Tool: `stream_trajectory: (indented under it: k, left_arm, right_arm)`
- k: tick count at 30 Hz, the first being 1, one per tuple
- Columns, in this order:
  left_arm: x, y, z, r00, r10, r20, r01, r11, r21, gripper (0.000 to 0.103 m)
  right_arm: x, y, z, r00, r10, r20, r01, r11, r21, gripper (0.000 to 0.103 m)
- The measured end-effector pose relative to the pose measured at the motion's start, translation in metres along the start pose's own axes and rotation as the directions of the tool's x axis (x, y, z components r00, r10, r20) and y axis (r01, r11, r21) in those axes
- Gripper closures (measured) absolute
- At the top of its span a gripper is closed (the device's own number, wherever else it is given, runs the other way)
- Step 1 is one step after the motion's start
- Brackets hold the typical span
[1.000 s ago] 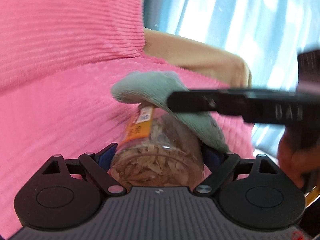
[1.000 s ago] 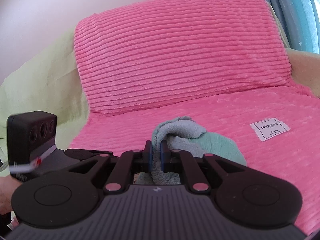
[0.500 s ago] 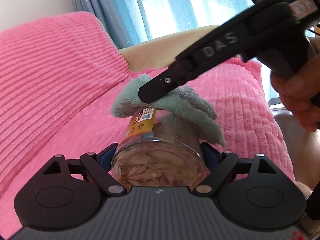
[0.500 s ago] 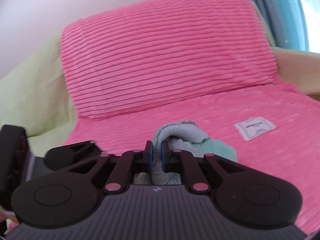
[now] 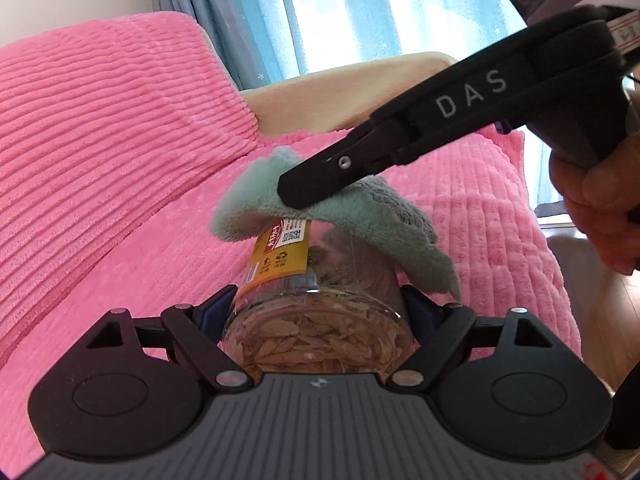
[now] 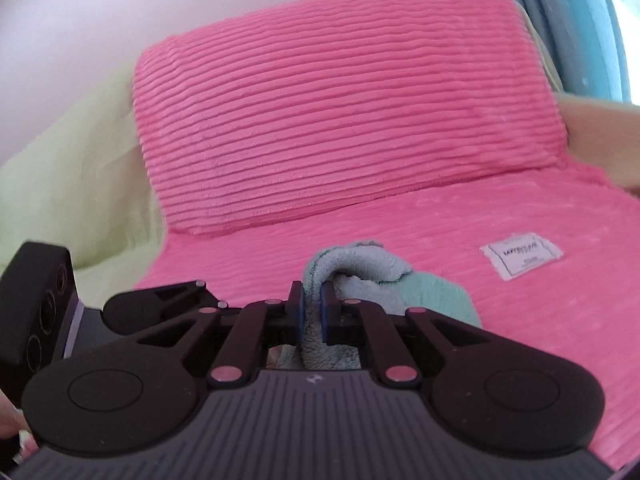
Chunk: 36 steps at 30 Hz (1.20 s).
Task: Clean container
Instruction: 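Rotate the jar in the left gripper while the right gripper wipes its side with the cloth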
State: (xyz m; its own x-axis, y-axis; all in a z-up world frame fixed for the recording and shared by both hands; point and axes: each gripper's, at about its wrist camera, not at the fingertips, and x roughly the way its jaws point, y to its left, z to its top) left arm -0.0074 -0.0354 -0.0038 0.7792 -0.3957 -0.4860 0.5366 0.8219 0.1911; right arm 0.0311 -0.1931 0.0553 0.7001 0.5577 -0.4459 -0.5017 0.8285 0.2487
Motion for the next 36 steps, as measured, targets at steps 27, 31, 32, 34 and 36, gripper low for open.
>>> stream_trajectory:
  k: [27,31,32,34,36]
  left_arm:
    - [0.001,-0.005,-0.004,0.999,0.029,-0.018,-0.028,0.998,0.050,0.018]
    - [0.004,-0.006,-0.002,0.999,0.025,-0.022,-0.024,0.999,0.040,0.018]
    - [0.003,-0.006,-0.002,0.999,0.024,-0.023,-0.023,0.999,0.038,0.018]
    - [0.001,-0.006,-0.003,0.999,0.020,-0.028,-0.019,0.999,0.033,0.018]
    - [0.002,-0.006,-0.003,0.999,0.019,-0.029,-0.018,0.999,0.028,0.018]
  right_arm:
    - [-0.003,-0.002,0.002,0.999,-0.049,0.006,0.049,0.999,0.006,0.097]
    - [-0.003,0.006,0.000,0.998,0.056,-0.014,-0.056,0.998,0.009,0.096]
    - [-0.003,0.009,-0.001,0.995,0.101,-0.019,-0.100,0.995,0.016,0.096]
    - [-0.002,0.016,-0.004,0.987,0.159,-0.031,-0.159,0.987,0.013,0.096]
    - [-0.001,0.021,-0.005,0.987,0.158,-0.038,-0.159,0.987,-0.023,0.097]
